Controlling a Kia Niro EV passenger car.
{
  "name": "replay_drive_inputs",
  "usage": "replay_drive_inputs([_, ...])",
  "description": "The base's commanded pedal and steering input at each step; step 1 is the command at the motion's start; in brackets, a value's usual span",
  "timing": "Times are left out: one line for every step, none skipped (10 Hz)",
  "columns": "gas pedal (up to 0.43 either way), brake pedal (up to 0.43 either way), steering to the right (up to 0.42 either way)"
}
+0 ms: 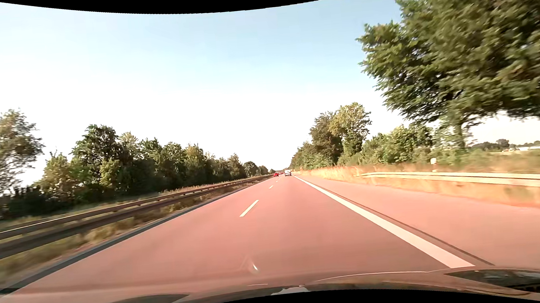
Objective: Follow the waypoints while adhering to traffic rules and regulations
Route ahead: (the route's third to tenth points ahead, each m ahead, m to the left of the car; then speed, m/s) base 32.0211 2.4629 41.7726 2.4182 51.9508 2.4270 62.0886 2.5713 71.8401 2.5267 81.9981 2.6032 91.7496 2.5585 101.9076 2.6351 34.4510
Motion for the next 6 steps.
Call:
replay_drive_inputs([0.157,0.006,-0.004])
replay_drive_inputs([0.157,0.006,-0.004])
replay_drive_inputs([0.157,0.006,-0.004])
replay_drive_inputs([0.157,0.012,-0.003])
replay_drive_inputs([0.157,0.006,-0.003])
replay_drive_inputs([0.157,0.006,-0.003])
